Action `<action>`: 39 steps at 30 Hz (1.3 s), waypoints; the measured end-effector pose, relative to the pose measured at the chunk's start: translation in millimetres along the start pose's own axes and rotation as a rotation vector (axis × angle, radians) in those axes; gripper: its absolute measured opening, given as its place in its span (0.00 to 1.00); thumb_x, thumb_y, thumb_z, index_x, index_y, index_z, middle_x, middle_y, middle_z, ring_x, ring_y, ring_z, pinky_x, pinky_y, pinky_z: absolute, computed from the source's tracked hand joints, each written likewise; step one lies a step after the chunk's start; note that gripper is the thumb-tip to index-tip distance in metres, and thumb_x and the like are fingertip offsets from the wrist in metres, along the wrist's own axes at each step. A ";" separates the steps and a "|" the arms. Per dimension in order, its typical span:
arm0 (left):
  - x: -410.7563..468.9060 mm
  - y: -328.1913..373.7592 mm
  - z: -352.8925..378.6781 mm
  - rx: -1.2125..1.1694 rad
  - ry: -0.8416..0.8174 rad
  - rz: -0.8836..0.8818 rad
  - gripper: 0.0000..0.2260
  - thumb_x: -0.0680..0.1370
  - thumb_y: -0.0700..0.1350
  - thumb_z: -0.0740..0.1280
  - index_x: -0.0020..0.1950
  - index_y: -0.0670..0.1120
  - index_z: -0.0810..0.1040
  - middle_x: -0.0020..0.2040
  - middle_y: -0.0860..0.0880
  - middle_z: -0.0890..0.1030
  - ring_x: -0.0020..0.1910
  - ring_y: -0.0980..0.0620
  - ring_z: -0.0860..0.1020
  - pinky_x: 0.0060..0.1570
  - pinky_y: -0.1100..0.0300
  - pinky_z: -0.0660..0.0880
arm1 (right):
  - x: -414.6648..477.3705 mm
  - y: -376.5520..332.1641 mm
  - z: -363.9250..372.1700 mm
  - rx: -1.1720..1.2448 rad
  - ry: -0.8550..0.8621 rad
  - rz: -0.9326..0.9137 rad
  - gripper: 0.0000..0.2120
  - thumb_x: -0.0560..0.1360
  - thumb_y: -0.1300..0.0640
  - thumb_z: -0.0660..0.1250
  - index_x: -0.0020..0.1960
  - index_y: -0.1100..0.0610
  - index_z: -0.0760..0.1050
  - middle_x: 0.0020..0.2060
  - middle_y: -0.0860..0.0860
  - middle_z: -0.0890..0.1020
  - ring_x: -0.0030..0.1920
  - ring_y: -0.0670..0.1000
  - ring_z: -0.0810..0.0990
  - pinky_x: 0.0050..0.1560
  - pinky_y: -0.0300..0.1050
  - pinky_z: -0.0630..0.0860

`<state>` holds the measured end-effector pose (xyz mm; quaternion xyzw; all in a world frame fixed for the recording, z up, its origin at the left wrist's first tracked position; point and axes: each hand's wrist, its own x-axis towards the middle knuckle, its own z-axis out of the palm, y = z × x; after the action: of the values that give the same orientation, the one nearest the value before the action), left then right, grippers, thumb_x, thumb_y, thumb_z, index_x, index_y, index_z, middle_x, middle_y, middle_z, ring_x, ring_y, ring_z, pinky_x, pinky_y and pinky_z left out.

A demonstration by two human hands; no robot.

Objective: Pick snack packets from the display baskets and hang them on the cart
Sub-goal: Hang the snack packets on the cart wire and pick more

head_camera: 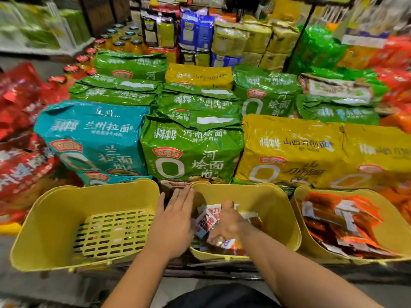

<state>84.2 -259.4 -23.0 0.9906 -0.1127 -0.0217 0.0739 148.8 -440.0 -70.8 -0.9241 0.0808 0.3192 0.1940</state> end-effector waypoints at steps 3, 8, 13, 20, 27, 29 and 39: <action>-0.9 1.0 -3.3 -0.029 0.001 -0.005 0.34 0.81 0.54 0.59 0.84 0.46 0.50 0.84 0.49 0.52 0.82 0.48 0.53 0.78 0.43 0.43 | -0.6 1.9 -0.1 -0.003 -0.059 -0.058 0.38 0.67 0.50 0.82 0.69 0.61 0.66 0.65 0.55 0.78 0.63 0.56 0.78 0.60 0.49 0.78; 1.7 2.0 -6.3 -0.095 0.010 -0.037 0.35 0.80 0.57 0.56 0.84 0.48 0.51 0.83 0.51 0.53 0.82 0.50 0.55 0.79 0.44 0.43 | -2.0 4.9 -8.9 0.011 -0.094 -0.137 0.33 0.69 0.53 0.81 0.69 0.57 0.70 0.65 0.53 0.78 0.64 0.56 0.76 0.62 0.50 0.75; 5.4 -1.7 -18.5 -0.313 0.062 -0.077 0.23 0.83 0.50 0.62 0.78 0.55 0.65 0.81 0.58 0.60 0.78 0.59 0.61 0.78 0.52 0.46 | -21.1 12.7 -33.1 0.261 -0.066 -0.244 0.07 0.73 0.60 0.74 0.51 0.54 0.80 0.47 0.52 0.84 0.51 0.55 0.81 0.58 0.54 0.79; 5.7 -0.4 -52.2 -0.689 0.125 -0.089 0.16 0.82 0.51 0.66 0.70 0.53 0.76 0.67 0.56 0.78 0.61 0.57 0.76 0.60 0.60 0.71 | -105.4 34.0 -107.7 0.747 0.146 -0.294 0.10 0.78 0.59 0.70 0.57 0.48 0.80 0.50 0.48 0.87 0.54 0.53 0.85 0.62 0.58 0.78; 10.5 21.4 -78.8 -1.577 -0.173 -0.150 0.22 0.72 0.48 0.70 0.65 0.49 0.74 0.50 0.54 0.87 0.49 0.56 0.85 0.51 0.58 0.81 | -142.0 -27.1 -96.9 1.153 0.066 -0.410 0.11 0.83 0.61 0.60 0.56 0.56 0.81 0.48 0.52 0.87 0.46 0.49 0.86 0.46 0.44 0.81; 14.5 16.8 -70.7 -1.592 -0.115 -0.212 0.19 0.72 0.41 0.73 0.62 0.46 0.77 0.53 0.49 0.87 0.52 0.49 0.85 0.52 0.54 0.81 | -134.1 -30.9 -85.8 1.053 0.075 -0.385 0.10 0.83 0.59 0.61 0.55 0.56 0.82 0.44 0.50 0.87 0.42 0.47 0.84 0.41 0.40 0.79; 14.7 -23.5 -50.5 -1.718 -0.025 -0.380 0.19 0.77 0.34 0.71 0.66 0.46 0.76 0.57 0.46 0.86 0.58 0.42 0.83 0.61 0.42 0.77 | -81.2 33.0 -83.3 -0.075 0.060 0.133 0.15 0.81 0.50 0.65 0.63 0.58 0.78 0.58 0.56 0.82 0.56 0.57 0.80 0.53 0.48 0.76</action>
<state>106.7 -233.0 23.0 0.5942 0.1085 -0.1216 0.7877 122.7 -502.1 29.6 -0.9325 0.1360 0.3062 0.1350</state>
